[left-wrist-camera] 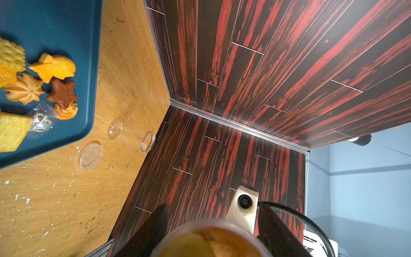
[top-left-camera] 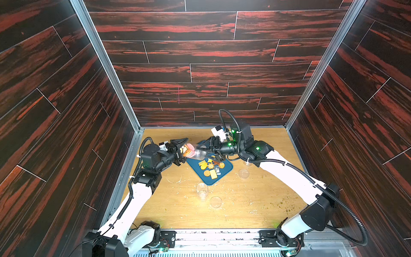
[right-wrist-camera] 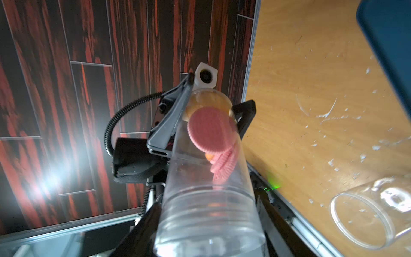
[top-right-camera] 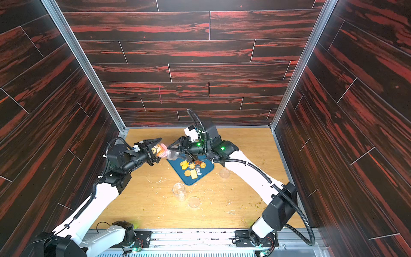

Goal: Pour the cookies out of the jar
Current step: Unscrew the lid from the jar.

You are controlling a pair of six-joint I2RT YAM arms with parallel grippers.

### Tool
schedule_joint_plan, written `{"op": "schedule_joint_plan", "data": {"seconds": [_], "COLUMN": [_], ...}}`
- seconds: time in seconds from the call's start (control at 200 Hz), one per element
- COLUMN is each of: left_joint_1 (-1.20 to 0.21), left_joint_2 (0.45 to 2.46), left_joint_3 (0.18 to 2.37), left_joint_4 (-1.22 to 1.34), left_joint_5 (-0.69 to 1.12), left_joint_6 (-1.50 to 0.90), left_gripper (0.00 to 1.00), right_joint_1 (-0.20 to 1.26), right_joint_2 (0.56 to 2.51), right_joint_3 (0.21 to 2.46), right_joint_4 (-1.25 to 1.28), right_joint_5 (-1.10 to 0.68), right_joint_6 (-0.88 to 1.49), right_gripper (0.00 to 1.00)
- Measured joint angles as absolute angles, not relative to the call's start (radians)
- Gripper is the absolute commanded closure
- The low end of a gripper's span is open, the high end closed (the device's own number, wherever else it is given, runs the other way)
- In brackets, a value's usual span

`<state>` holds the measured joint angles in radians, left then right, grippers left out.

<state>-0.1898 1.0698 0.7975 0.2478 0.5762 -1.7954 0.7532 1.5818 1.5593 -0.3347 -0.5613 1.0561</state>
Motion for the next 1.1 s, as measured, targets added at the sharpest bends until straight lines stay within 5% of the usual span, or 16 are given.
{"op": "schedule_joint_plan", "data": {"seconds": [0.281, 0.541, 0.751, 1.097], "left_joint_1": [-0.199, -0.196, -0.178, -0.178], "left_joint_2": [1.074, 1.1, 1.118, 1.157], "left_joint_3": [0.791, 0.797, 0.836, 0.848], "left_joint_4": [0.247, 0.2, 0.127, 0.111], "left_joint_5": [0.597, 0.633, 0.615, 0.594], "left_joint_6": [-1.806, -1.808, -1.805, -1.794], "left_gripper": [0.39, 0.39, 0.4, 0.39], "right_joint_1": [0.79, 0.873, 0.907, 0.906], "right_joint_2": [1.525, 1.272, 1.255, 1.234], "right_joint_3": [1.536, 1.142, 1.024, 1.06], "right_joint_4": [-0.381, -0.037, 0.126, 0.033], "right_joint_5": [-0.41, -0.25, -0.177, 0.051], "right_joint_6": [0.63, -0.035, -0.491, -0.504], "right_gripper": [0.4, 0.4, 0.39, 0.38]}}
